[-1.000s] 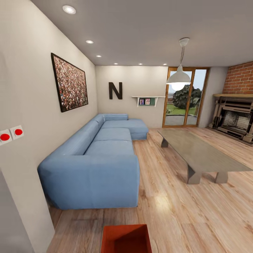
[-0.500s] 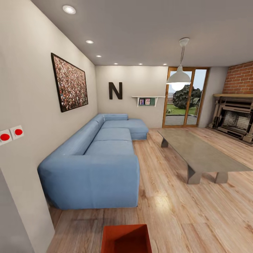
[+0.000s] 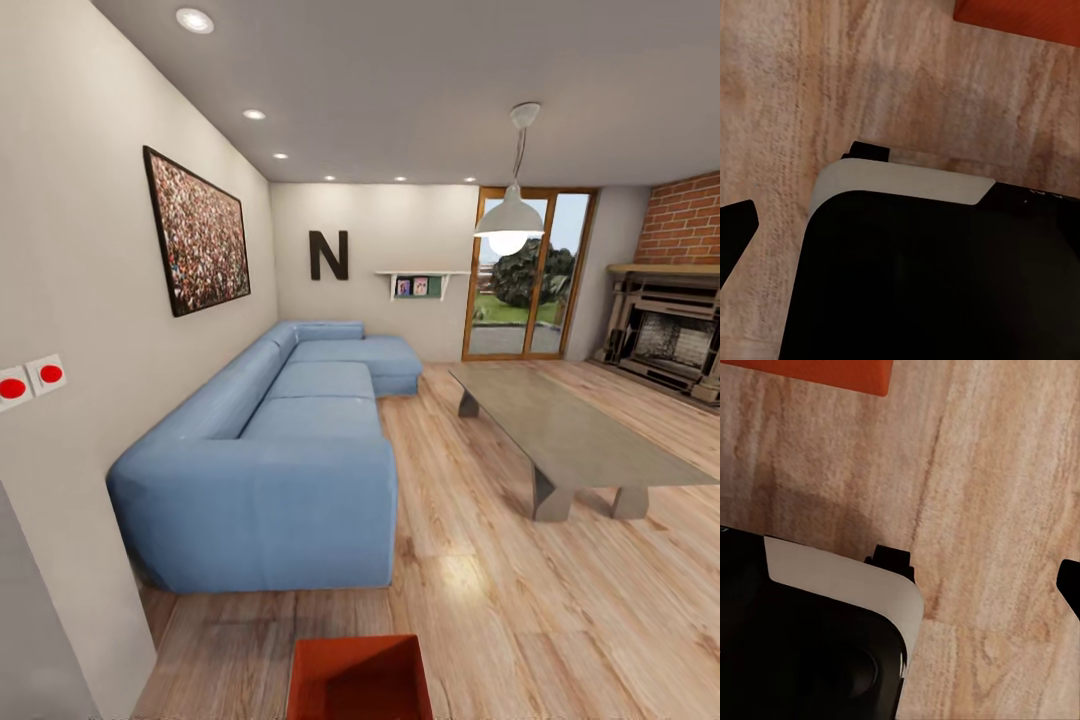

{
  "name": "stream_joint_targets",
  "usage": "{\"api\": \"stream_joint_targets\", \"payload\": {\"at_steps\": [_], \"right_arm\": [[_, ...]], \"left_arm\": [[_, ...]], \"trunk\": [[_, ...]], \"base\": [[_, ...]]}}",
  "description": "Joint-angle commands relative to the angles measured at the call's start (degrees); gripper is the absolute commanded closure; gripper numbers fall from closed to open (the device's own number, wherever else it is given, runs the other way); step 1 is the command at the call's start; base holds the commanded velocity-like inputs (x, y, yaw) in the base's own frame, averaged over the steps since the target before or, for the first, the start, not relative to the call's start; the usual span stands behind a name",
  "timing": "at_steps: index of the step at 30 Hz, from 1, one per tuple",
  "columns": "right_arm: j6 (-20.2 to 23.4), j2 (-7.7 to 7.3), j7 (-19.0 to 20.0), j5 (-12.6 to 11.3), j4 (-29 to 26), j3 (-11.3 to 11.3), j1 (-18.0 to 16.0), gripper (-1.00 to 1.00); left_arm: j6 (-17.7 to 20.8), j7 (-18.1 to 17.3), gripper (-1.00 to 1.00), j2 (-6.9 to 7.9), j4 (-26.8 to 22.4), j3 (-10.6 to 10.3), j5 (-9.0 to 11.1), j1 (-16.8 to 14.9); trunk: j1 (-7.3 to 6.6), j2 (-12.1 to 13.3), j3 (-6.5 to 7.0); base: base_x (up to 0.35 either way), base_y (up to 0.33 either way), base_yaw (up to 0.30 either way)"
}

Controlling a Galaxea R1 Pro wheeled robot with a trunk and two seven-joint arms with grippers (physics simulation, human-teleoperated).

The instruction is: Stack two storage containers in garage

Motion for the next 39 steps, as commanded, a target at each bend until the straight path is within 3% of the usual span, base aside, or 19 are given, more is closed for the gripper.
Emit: {"api": "stream_joint_targets", "payload": {"at_steps": [1, 24, 32, 39], "right_arm": [[-0.29, -0.03, 0.09, 0.24, 0.14, 0.03, -0.07, -1.0], [-0.31, -0.05, -0.44, 0.1, 0.14, -0.12, -0.07, -1.0], [-0.37, 0.0, -0.55, -4.06, 0.14, 0.01, -0.07, -1.0], [-0.43, 0.01, -0.86, -5.94, 0.14, 0.04, -0.07, -1.0]], "left_arm": [[-0.13, 0.05, -1.0, -0.02, -0.02, 0.01, 0.27, -0.01], [-0.15, 0.05, -1.0, -0.02, -0.02, 0.01, 0.26, -0.01], [-0.13, 0.05, -1.0, -0.02, -0.02, 0.02, 0.27, -0.01], [-0.13, 0.05, -1.0, 0.04, -0.02, 0.01, 0.31, -0.01]], "trunk": [[0.0, -0.03, -0.15], [0.0, -0.03, -2.25], [0.0, -0.03, -2.98], [0.0, -0.03, -3.62]], "base": [[0.0, 0.0, 0.0], [0.0, 0.0, 0.0], [0.0, 0.0, 0.0], [0.0, 0.0, 0.0]]}}
